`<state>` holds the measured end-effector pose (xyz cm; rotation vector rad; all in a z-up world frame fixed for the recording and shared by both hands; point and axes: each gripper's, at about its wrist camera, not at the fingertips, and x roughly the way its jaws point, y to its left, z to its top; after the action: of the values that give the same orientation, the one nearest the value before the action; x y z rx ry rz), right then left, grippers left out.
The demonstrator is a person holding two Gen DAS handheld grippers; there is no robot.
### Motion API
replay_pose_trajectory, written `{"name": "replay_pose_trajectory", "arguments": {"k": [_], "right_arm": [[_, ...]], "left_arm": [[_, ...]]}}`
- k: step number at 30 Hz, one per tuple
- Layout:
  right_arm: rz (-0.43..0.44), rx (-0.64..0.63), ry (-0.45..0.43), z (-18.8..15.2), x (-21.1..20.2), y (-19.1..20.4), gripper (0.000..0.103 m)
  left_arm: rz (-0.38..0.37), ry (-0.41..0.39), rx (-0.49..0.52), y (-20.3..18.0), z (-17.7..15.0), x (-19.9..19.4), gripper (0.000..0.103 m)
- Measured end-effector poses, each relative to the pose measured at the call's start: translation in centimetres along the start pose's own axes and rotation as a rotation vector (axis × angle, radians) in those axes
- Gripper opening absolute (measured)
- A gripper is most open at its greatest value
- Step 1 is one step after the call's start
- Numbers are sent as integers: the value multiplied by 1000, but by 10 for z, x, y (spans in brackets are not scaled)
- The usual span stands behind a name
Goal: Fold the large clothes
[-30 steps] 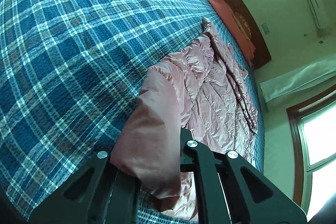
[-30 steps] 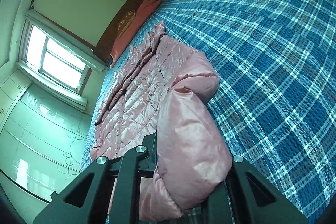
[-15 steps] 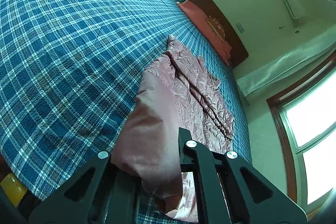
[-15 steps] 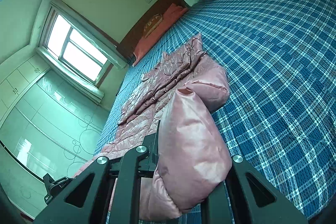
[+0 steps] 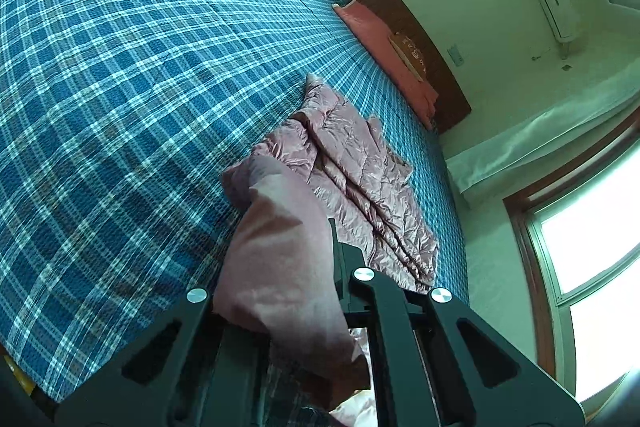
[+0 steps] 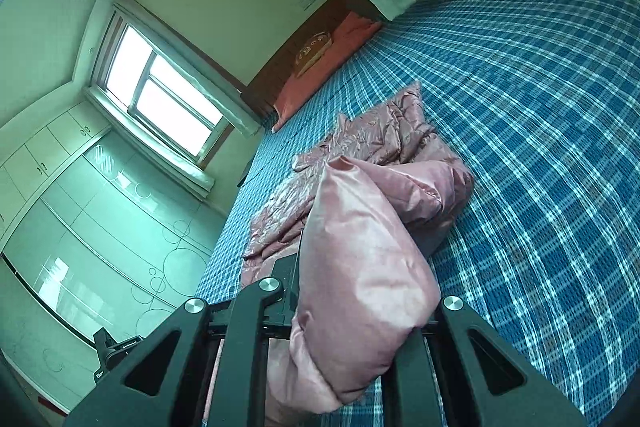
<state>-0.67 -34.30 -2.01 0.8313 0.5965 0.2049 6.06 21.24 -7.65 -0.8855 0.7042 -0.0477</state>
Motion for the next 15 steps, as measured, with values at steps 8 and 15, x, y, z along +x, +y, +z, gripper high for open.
{"name": "replay_pose_trajectory", "arguments": {"k": [8, 15], "right_arm": [[20, -8, -3, 61, 66, 11, 12], [-41, -28, 15, 121, 147, 13, 12]], "left_arm": [[32, -35, 33, -37, 57, 67, 5], [86, -42, 89, -79, 116, 155, 5]]}}
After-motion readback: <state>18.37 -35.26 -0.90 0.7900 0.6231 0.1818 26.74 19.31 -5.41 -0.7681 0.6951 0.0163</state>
